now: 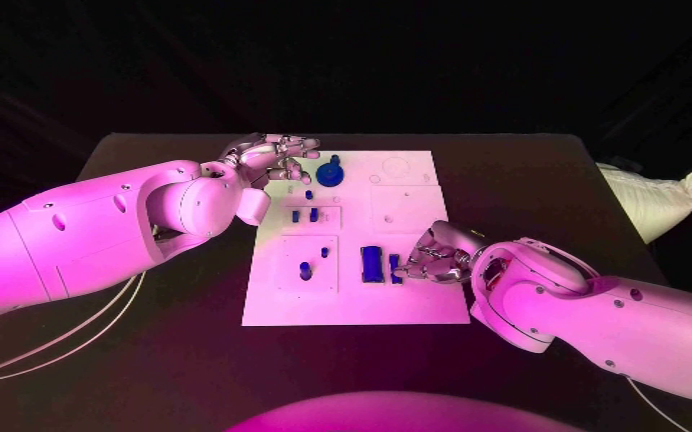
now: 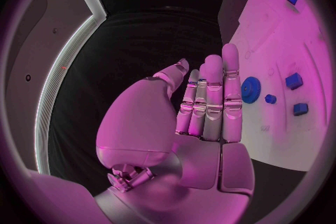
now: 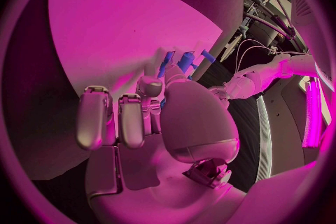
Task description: Assemble the parts on the task board
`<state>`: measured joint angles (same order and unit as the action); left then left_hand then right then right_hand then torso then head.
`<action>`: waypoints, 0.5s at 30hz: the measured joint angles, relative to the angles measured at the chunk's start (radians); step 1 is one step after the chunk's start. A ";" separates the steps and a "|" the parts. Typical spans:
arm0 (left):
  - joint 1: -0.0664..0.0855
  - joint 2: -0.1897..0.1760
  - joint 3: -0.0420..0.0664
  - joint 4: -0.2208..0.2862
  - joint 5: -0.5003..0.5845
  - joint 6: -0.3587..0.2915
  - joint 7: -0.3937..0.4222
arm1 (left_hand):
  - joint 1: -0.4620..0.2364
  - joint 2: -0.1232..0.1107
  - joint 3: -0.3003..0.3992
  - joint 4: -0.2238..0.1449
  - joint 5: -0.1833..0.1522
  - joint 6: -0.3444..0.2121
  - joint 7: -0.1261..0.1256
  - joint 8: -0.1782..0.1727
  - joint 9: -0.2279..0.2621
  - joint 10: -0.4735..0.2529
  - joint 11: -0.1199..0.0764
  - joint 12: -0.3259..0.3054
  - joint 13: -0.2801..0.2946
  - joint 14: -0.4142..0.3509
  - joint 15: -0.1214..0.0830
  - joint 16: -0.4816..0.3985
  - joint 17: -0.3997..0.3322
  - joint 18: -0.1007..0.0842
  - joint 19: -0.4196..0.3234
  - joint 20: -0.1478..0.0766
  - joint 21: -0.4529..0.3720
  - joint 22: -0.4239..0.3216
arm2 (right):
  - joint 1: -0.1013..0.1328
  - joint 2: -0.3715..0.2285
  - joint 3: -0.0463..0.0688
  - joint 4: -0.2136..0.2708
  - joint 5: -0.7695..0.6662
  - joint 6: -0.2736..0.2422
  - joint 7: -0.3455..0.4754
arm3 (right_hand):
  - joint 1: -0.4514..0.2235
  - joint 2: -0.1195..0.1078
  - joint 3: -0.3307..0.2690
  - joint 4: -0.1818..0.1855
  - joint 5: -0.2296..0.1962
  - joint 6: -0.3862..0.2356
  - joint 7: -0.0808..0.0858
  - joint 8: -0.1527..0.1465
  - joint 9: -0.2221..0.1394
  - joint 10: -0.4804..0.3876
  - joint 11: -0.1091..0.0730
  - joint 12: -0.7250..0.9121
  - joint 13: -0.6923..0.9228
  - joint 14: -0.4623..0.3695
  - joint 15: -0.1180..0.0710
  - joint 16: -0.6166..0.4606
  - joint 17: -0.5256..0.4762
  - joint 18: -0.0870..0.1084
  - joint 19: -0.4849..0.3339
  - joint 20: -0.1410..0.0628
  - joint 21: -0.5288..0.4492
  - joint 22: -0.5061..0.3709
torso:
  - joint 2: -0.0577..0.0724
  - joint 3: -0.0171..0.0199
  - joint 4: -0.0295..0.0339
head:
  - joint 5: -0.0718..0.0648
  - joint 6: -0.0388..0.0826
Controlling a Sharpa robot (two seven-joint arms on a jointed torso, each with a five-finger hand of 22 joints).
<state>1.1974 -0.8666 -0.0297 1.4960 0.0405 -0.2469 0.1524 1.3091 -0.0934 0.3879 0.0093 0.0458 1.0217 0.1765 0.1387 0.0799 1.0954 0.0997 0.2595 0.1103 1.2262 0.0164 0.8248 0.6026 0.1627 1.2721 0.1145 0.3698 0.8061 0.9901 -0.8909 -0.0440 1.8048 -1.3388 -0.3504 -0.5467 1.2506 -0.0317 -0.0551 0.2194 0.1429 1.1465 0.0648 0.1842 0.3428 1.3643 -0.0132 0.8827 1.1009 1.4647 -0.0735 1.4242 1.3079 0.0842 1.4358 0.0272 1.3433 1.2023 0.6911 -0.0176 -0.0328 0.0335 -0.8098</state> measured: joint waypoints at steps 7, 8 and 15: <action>0.000 0.000 0.000 0.000 0.000 0.000 0.000 | 0.000 0.000 0.000 0.000 0.000 0.000 0.000 0.000 0.000 0.000 0.000 0.000 0.000 0.000 0.000 0.000 0.000 0.000 0.000 0.000 0.000 0.000 | 0.000 0.002 -0.001 -0.003 -0.001 -0.009 0.007 | 0.000 0.000 -0.003 -0.003 0.000 -0.002 0.002 -0.009 -0.005 0.000 0.000 0.004 0.001 0.000 0.000 0.000 0.000 0.000 0.000 0.000 0.000 0.000 | -0.001 -0.0003 -0.0001 | -0.001 0.000; 0.000 0.000 0.000 0.000 0.000 0.000 0.000 | 0.000 0.000 0.000 0.000 0.000 0.000 0.000 0.000 0.000 0.000 0.000 0.000 0.000 0.000 0.000 0.000 0.000 0.000 0.000 0.000 0.000 0.000 | -0.001 0.000 -0.001 -0.002 -0.001 -0.012 0.009 | 0.000 0.000 -0.006 -0.006 0.000 -0.003 0.003 -0.012 -0.007 0.000 0.000 0.004 0.000 0.000 0.000 0.000 0.000 0.000 0.000 0.000 0.000 -0.001 | -0.001 -0.0003 -0.0001 | -0.001 0.001; 0.000 0.000 0.000 -0.002 0.000 0.000 0.000 | 0.000 0.000 0.000 0.000 0.000 0.000 0.000 0.000 0.000 0.000 0.000 0.000 0.000 0.000 0.000 0.000 0.000 0.000 0.000 0.000 0.000 0.000 | 0.006 -0.034 0.000 0.015 0.020 -0.038 0.035 | 0.007 -0.007 -0.026 -0.015 0.022 -0.016 0.005 -0.011 -0.003 -0.016 0.005 -0.035 -0.024 0.000 0.000 -0.008 0.000 0.000 0.000 0.000 -0.007 -0.010 | -0.003 -0.0012 -0.0007 | -0.005 0.005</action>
<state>1.1973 -0.8666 -0.0297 1.4937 0.0404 -0.2467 0.1524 1.3091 -0.0934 0.3879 0.0093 0.0458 1.0217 0.1765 0.1387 0.0799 1.0954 0.0997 0.2595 0.1103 1.2262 0.0165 0.8248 0.6026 0.1627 1.2721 0.1145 0.3698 0.8062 0.9959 -0.9254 -0.0443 1.8196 -1.3193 -0.3885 -0.5120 1.2573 -0.0385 -0.0814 0.2042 0.1649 1.1307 0.0695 0.1728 0.3396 1.3480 -0.0078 0.8477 1.0767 1.4647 -0.0735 1.4163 1.3079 0.0843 1.4358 0.0272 1.3366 1.1921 0.6884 -0.0189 -0.0335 0.0287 -0.8051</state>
